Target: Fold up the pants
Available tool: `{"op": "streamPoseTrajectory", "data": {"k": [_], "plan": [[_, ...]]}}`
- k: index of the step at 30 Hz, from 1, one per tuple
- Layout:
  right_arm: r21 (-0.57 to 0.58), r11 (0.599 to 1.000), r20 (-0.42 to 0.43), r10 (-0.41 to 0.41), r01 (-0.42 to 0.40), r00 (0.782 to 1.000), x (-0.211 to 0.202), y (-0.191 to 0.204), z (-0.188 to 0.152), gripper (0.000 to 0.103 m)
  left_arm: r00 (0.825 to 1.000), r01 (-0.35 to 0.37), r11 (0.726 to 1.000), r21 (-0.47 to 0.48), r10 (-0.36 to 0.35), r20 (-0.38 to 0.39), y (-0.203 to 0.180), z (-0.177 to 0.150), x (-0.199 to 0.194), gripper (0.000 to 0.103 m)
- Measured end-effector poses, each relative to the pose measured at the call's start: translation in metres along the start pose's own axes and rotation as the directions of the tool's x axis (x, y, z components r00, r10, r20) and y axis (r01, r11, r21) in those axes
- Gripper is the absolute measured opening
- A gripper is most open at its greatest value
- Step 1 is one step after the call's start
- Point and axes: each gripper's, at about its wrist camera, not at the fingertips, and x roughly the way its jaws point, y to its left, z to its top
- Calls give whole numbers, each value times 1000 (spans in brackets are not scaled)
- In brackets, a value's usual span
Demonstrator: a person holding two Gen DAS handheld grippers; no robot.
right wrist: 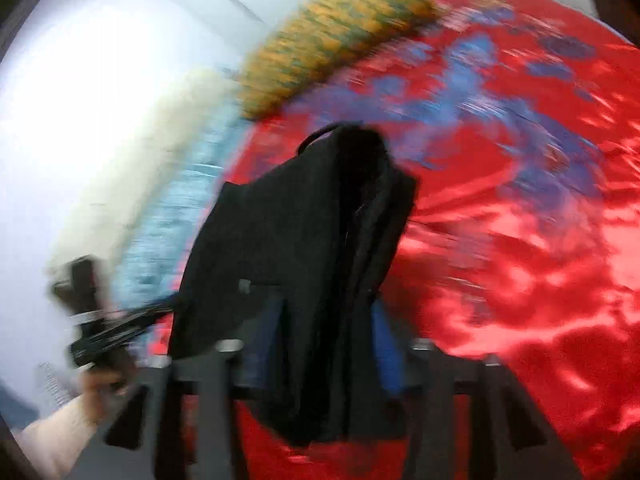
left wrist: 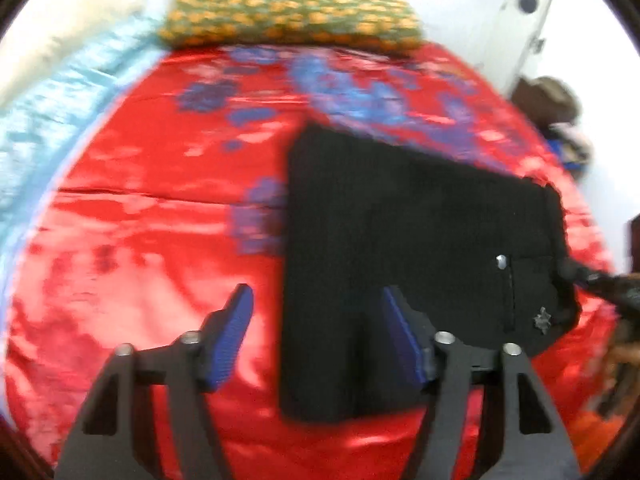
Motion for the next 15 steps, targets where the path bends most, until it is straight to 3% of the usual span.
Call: {"op": "streamPoseTrajectory", "data": {"k": [3,5,7,9,12,13,15], "plan": [[16,995,31,-98,97,995,-15,-16,-17,78,996,-71,996,50,69,47,7,-35,-18,80],[-5,989,66,-150,150,986,-36,-18,-33,96,987,-141,985,97,132,92,5,-56,-36,91],[-51,977,112,-198,205,974,-62,-7,-54,103,972,-200,971,134,180,148,-2,-73,-57,94],[-83,965,156,-235,250,959,-81,10,-70,103,961,-225,964,139,196,198,-14,-84,-81,100],[-115,918,207,-353,381,913,-103,47,-91,103,962,-200,968,150,165,216,-32,-86,-107,101],[-120,886,219,-416,447,883,-110,62,-100,103,967,-190,969,159,157,201,-39,-88,-116,101],[-119,861,255,-456,495,853,-122,83,-112,103,970,-185,970,158,154,190,-47,-93,-136,101]]}}
